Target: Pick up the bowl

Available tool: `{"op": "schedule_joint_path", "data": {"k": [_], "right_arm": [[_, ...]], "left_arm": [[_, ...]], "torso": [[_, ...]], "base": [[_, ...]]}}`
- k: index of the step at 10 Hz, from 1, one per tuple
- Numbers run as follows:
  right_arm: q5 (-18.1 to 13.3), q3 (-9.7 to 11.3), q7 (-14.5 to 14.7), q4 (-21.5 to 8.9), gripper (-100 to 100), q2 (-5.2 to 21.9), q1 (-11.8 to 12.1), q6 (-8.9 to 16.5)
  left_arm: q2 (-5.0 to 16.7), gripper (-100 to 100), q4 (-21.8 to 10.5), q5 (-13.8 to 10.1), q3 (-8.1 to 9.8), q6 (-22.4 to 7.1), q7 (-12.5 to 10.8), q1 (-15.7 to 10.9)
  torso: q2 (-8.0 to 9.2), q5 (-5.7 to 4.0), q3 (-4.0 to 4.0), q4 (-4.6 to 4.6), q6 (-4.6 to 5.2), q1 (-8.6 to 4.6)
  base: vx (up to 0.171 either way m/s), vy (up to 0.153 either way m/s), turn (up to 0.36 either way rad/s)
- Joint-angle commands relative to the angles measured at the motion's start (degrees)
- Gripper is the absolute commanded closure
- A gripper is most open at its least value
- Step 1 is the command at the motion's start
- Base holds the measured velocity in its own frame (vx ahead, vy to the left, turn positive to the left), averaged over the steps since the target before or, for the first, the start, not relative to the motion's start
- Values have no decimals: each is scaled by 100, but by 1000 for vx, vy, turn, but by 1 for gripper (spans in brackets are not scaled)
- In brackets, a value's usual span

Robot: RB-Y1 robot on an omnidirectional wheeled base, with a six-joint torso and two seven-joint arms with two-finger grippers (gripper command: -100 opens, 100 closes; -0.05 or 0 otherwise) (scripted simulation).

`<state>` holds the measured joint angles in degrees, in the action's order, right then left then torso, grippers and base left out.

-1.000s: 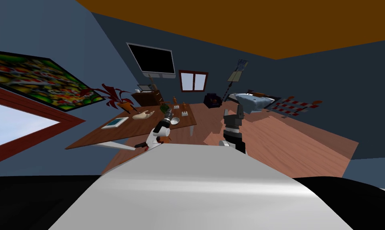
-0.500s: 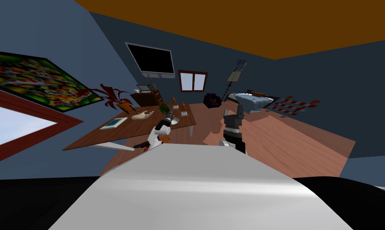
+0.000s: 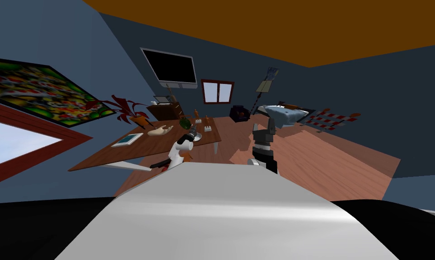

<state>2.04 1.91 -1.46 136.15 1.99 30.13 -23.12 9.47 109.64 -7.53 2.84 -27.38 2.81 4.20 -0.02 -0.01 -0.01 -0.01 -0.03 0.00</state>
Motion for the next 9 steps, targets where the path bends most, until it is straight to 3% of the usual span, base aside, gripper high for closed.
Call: {"op": "schedule_joint_path", "data": {"k": [1, 9], "right_arm": [[0, 0, 0, 0, 0, 0, 0, 0], [0, 0, 0, 0, 0, 0, 0, 0]], "left_arm": [[6, -100, -176, 1, 23, -286, 45, -145], [37, -100, -699, 19, 94, -1428, 186, -562]], "torso": [[0, 0, 0, 0, 0, 0], [-3, 1, -1, 0, 0, 3]], "base": [[8, -3, -5], [12, 1, 1]]}}
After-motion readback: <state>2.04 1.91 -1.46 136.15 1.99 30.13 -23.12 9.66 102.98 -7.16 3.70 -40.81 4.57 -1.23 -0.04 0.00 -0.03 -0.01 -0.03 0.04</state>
